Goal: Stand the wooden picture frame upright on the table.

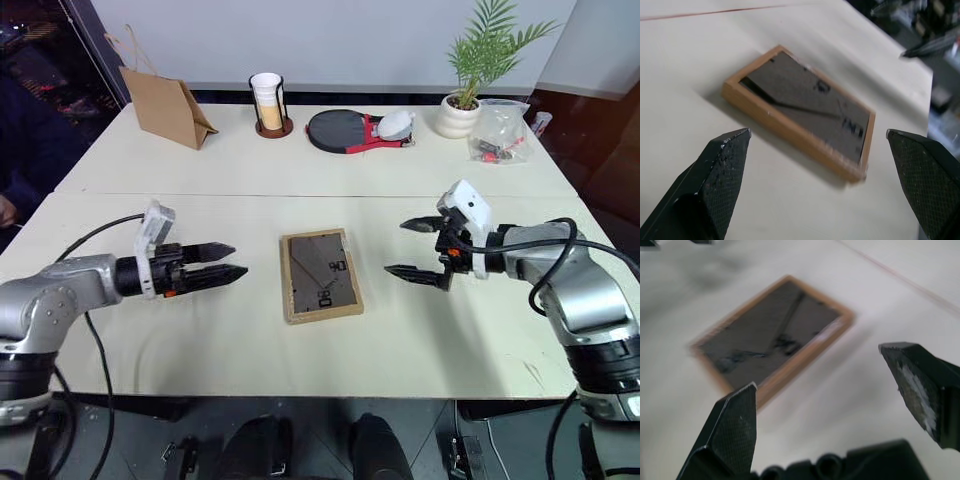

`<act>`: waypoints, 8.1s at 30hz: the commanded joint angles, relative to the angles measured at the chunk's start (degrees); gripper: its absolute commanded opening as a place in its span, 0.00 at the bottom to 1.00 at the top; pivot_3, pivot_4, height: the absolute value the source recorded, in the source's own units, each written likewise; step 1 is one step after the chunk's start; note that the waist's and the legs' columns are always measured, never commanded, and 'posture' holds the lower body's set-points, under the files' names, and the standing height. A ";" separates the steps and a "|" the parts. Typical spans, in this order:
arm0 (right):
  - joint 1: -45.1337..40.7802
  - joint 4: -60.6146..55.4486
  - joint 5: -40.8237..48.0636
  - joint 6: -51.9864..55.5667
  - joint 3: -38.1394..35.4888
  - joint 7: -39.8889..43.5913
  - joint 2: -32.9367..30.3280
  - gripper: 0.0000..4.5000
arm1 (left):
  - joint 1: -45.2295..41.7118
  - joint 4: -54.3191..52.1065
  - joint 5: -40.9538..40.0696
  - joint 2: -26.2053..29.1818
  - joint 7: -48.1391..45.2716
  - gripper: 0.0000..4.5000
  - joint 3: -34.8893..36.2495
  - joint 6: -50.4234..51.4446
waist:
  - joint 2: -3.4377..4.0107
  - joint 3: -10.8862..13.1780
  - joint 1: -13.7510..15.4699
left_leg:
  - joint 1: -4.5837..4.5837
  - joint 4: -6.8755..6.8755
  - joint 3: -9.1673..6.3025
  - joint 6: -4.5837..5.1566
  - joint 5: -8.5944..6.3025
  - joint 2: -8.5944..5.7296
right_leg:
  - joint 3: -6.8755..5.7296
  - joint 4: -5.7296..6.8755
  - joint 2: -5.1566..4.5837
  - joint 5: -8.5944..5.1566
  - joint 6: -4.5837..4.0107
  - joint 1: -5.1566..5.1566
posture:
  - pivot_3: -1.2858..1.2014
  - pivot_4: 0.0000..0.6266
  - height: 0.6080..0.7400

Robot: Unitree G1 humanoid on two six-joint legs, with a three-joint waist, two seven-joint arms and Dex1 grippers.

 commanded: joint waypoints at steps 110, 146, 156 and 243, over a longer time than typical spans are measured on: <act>-0.96 -3.11 -19.66 -1.37 19.99 -5.22 18.83 0.00 | -0.09 10.61 -52.64 -7.85 64.57 0.99 0.24 25.63 | -0.07 -0.08 -0.08 | 0.09 0.14 -0.13 0.02 -0.04 -0.05 | -0.10 0.07 -0.32 0.01 0.01 0.16 | 0.52 0.24 1.00; -8.23 -5.53 1.89 17.27 -1.83 0.62 11.83 0.40 | 5.39 8.15 -51.58 1.11 35.40 0.22 -0.30 12.29 | -0.05 -0.06 0.02 | 0.04 0.08 -0.09 0.04 -0.05 -0.07 | -0.14 -0.07 -0.17 -0.02 -0.07 0.14 | 0.52 0.24 1.00; -17.20 -2.80 12.93 34.80 0.36 -4.20 20.79 0.99 | 7.22 7.26 -39.70 0.50 22.63 0.22 -0.69 11.57 | -0.03 -0.04 -0.19 | 0.00 -0.05 -0.07 0.05 -0.05 0.00 | -0.09 -0.07 -0.23 -0.03 -0.08 0.00 | 0.52 0.24 1.00; -21.05 3.58 4.56 10.42 2.37 -5.87 9.47 0.99 | 4.28 5.12 -53.89 -6.68 39.61 0.22 1.82 10.13 | -0.02 0.01 -0.35 | 0.03 -0.63 0.04 -0.14 0.07 0.01 | -0.07 -0.59 -0.28 -0.03 -0.14 -0.01 | 0.52 0.24 1.00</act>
